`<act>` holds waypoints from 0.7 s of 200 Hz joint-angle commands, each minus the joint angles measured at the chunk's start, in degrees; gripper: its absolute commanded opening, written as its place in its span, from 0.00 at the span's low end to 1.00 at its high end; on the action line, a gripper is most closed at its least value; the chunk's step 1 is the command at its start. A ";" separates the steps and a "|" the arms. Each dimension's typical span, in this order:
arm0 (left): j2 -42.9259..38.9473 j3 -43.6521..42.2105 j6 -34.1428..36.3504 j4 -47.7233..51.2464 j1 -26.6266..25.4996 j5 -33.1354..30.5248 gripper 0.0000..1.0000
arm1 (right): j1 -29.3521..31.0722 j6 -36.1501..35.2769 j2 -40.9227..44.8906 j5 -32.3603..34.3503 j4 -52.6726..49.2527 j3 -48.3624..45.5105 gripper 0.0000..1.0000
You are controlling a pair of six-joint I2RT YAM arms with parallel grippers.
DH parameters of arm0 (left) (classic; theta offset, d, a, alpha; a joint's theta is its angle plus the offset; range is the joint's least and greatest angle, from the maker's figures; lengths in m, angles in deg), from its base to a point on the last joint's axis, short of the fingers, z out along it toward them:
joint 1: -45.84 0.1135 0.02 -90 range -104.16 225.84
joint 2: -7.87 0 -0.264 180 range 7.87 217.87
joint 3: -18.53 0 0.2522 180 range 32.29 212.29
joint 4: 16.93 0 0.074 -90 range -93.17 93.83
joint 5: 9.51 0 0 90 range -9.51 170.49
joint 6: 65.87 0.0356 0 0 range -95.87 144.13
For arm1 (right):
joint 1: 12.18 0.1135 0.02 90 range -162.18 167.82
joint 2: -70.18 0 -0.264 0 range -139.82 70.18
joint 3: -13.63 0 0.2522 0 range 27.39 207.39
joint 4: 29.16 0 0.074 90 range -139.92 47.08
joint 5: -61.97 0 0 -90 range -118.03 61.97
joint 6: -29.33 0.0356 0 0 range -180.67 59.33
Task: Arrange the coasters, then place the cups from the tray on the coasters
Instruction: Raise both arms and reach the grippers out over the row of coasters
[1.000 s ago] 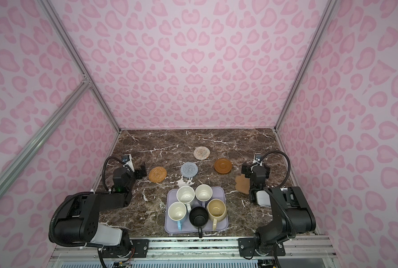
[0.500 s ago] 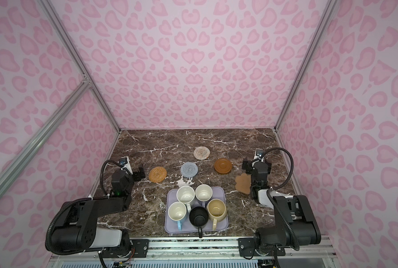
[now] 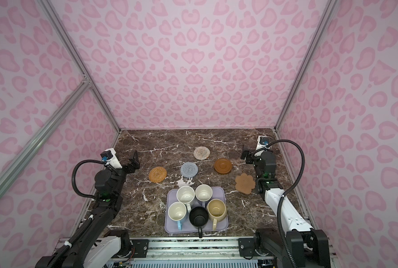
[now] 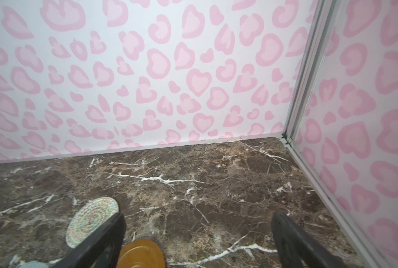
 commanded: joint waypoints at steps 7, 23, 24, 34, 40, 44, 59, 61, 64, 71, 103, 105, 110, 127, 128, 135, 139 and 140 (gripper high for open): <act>-6.97 4.91 -16.23 15.62 -0.02 -3.48 0.97 | -0.03 9.04 0.87 -6.21 -5.13 1.49 1.00; -8.35 10.30 -19.79 31.03 -0.07 -7.47 0.96 | -0.04 11.52 1.77 -9.15 -9.82 2.70 1.00; -8.41 10.48 -19.88 31.54 -0.08 -7.55 0.96 | -0.04 11.34 1.80 -9.37 -9.66 2.73 1.00; -8.85 10.66 -19.93 33.27 -0.08 -6.68 0.96 | 0.01 11.94 0.88 -10.80 -6.76 1.43 1.00; -9.23 10.21 -20.34 32.86 -0.07 -5.23 0.96 | -0.03 12.53 -0.17 -11.61 -5.30 0.83 1.00; -9.43 9.92 -20.76 32.62 -0.07 -4.10 0.96 | -0.12 12.48 -0.89 -12.18 -6.04 1.12 1.00; -9.71 8.93 -22.75 31.13 -0.01 -0.22 0.96 | 0.26 9.89 -3.63 -16.33 -9.48 3.52 1.00; -9.55 8.90 -22.81 31.10 -0.08 0.36 0.96 | 0.43 9.65 -3.98 -16.80 -10.09 3.91 1.00; -9.37 8.99 -23.00 31.33 -0.14 0.97 0.96 | 0.95 9.31 -4.63 -17.20 -11.47 4.75 1.00; -8.56 9.83 -23.23 33.02 -0.24 1.73 0.97 | 2.08 8.67 -5.48 -16.94 -13.35 6.21 1.00; 0.29 17.13 -20.96 46.38 -1.65 6.70 0.97 | 12.63 1.88 -7.52 -9.70 -19.48 11.59 1.00; 1.01 17.48 -21.01 46.91 -1.71 7.62 0.97 | 13.21 1.57 -7.59 -9.23 -19.77 11.86 1.00; 2.76 18.44 -21.02 48.20 -2.16 8.83 0.97 | 14.82 0.89 -8.07 -8.36 -20.31 12.77 1.00; 8.55 22.15 -19.90 53.71 -5.44 7.01 0.97 | 18.90 -1.17 -10.03 -7.25 -22.51 15.87 1.00; 8.83 22.25 -19.80 53.91 -5.62 6.77 0.97 | 19.09 -1.29 -10.12 -7.23 -22.64 16.08 1.00; 10.47 23.43 -18.97 55.06 -7.41 4.53 0.97 | 20.42 -2.03 -10.83 -6.84 -23.46 17.19 1.00; 11.52 23.86 -18.48 55.52 -8.17 3.43 0.97 | 21.23 -2.42 -11.26 -6.68 -23.78 17.86 1.00; 11.63 23.98 -18.39 55.61 -8.40 3.18 0.97 | 21.40 -2.53 -11.31 -6.69 -23.85 17.95 1.00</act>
